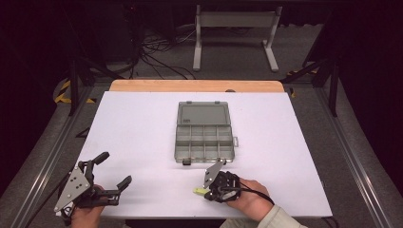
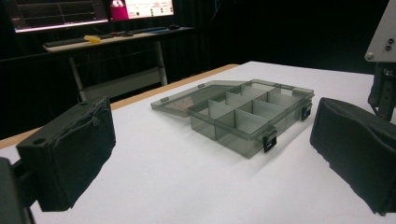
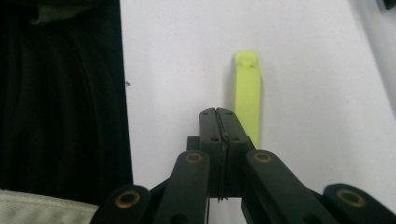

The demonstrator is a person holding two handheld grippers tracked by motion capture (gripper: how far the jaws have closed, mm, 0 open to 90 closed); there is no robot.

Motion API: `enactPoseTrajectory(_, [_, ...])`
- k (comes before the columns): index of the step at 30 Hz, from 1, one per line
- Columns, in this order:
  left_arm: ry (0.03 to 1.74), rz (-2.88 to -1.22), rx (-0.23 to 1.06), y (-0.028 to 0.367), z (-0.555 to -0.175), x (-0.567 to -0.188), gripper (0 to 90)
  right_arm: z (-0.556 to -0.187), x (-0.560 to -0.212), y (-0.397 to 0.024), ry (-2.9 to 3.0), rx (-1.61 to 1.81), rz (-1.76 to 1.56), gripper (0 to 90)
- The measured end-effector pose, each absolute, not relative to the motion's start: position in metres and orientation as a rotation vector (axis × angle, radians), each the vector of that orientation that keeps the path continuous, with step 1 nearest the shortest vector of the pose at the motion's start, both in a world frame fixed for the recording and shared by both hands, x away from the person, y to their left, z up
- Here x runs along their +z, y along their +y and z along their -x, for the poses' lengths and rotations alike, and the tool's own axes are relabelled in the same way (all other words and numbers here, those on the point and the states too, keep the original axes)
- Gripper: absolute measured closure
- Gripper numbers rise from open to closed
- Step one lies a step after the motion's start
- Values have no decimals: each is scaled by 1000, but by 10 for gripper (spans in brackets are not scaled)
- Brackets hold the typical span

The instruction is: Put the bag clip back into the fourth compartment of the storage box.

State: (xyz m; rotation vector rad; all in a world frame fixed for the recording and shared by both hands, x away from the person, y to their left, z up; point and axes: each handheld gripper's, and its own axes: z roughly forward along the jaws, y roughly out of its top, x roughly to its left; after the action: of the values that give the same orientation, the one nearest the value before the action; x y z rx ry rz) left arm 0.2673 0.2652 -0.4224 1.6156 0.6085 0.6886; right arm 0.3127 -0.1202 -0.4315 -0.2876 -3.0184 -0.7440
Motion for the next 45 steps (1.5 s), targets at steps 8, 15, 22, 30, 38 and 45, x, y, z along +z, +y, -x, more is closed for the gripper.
enactPoseTrajectory(8, [606,-1618,687,265,-267,-422,7,-319,-432,-125,-3031,-759,310,900])
enactPoseTrajectory(15, [610,-1618,685,265,-268,-423,8,-321,-432,-128,-3038,-762,319,900])
enactPoseTrajectory(22, [611,-1617,685,265,-268,-423,8,-316,-427,-128,-3031,-772,296,900])
enactPoseTrajectory(30, [611,-1617,683,265,-268,-423,8,-312,-412,-125,-3039,-872,353,430])
enactPoseTrajectory(38, [611,-1619,680,265,-268,-423,8,-317,-412,-120,-3099,-939,427,154])
enactPoseTrajectory(45, [607,-1618,680,265,-268,-423,7,-321,-418,-116,-3105,-904,424,156])
